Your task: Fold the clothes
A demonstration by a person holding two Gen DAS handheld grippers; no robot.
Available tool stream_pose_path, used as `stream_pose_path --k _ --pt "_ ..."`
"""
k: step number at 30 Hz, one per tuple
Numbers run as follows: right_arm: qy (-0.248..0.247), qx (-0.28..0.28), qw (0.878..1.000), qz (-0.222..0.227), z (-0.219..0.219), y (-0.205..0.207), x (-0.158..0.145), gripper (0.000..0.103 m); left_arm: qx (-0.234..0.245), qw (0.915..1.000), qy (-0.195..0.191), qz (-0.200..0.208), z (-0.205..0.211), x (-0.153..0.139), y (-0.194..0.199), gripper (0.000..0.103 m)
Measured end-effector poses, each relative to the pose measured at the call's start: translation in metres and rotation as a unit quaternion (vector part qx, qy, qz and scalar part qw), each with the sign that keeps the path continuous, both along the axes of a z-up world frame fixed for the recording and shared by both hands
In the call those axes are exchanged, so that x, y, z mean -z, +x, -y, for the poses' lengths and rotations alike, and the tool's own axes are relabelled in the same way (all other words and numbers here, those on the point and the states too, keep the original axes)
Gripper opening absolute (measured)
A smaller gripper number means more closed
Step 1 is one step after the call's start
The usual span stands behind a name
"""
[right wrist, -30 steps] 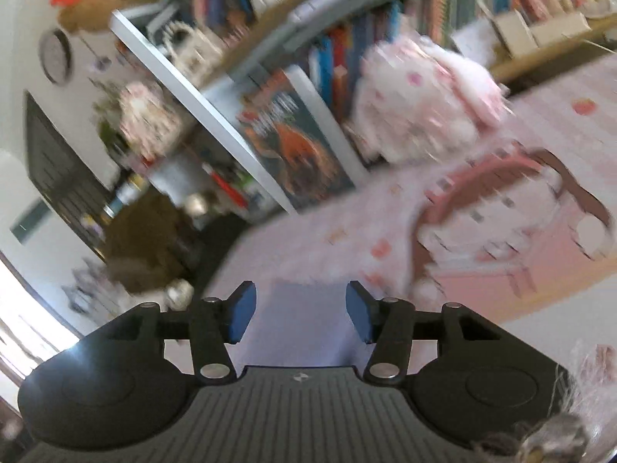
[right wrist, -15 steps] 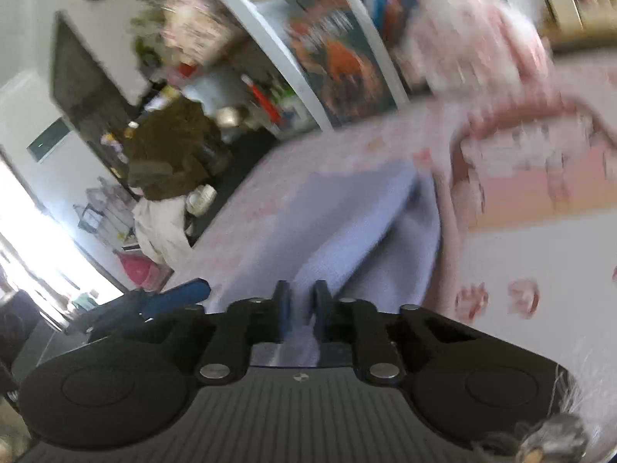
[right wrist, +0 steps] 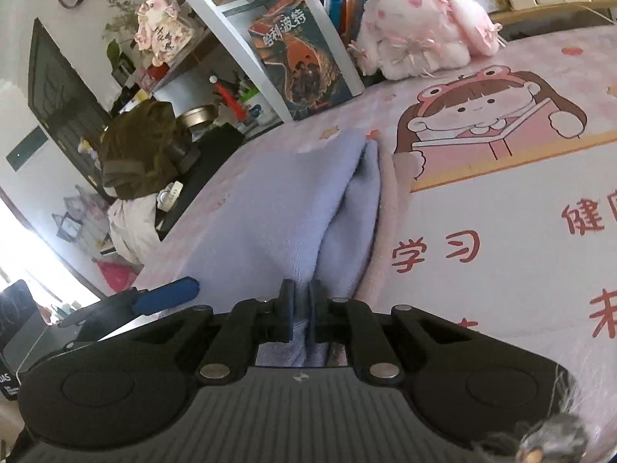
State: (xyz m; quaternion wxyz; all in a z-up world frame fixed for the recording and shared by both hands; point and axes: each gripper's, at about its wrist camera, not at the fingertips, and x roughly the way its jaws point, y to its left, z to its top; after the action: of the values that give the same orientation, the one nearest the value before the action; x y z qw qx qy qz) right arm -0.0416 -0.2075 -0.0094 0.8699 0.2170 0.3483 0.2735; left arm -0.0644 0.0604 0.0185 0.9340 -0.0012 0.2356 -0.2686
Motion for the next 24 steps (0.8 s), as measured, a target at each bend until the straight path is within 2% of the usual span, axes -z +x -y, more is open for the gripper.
stream_pose_path --k 2,4,5,8,13,14,15,16,18,20,22,24 --pt "0.012 0.004 1.0 0.001 0.001 0.0 -0.005 0.015 0.004 0.9996 -0.005 0.028 -0.005 -0.01 -0.005 0.055" --pt "0.019 0.008 1.0 0.01 0.001 0.004 -0.013 0.03 0.0 0.9991 -0.011 0.04 -0.01 -0.018 -0.004 0.055" --pt "0.019 0.009 1.0 0.015 0.001 0.007 -0.017 0.031 -0.004 0.9992 -0.014 0.038 -0.012 -0.02 -0.001 0.055" --pt "0.02 0.011 1.0 0.011 -0.004 0.022 -0.02 0.031 -0.017 0.9996 -0.008 0.02 -0.012 -0.017 0.011 0.049" --pt "0.027 0.004 0.999 -0.027 -0.016 0.043 -0.009 0.028 -0.038 0.9992 0.008 -0.005 -0.006 -0.002 0.018 0.046" --pt "0.022 0.0 1.0 -0.021 -0.018 0.043 -0.01 0.024 -0.043 0.999 0.01 -0.008 -0.004 0.001 0.018 0.046" --pt "0.015 -0.005 1.0 -0.011 -0.02 0.041 -0.013 0.016 -0.045 0.9989 0.004 -0.011 -0.005 0.001 0.018 0.046" --pt "0.016 -0.01 1.0 0.013 -0.02 0.035 -0.018 0.013 -0.047 0.9988 -0.003 -0.015 -0.006 0.002 0.019 0.046" --pt "0.036 -0.025 0.997 0.068 -0.018 0.018 -0.031 0.011 -0.047 0.9982 -0.025 -0.025 -0.012 0.004 0.021 0.046" --pt "0.065 -0.041 0.992 0.103 -0.014 0.004 -0.039 0.011 -0.049 0.9984 -0.018 -0.022 -0.01 0.004 0.02 0.044" --pt "0.047 -0.028 0.993 0.106 -0.014 -0.001 -0.034 0.01 -0.05 0.9985 -0.011 -0.018 -0.008 0.005 0.02 0.041" --pt "0.002 0.012 0.998 0.063 -0.012 0.008 -0.018 0.01 -0.051 0.9986 -0.004 -0.015 -0.005 0.006 0.019 0.041"
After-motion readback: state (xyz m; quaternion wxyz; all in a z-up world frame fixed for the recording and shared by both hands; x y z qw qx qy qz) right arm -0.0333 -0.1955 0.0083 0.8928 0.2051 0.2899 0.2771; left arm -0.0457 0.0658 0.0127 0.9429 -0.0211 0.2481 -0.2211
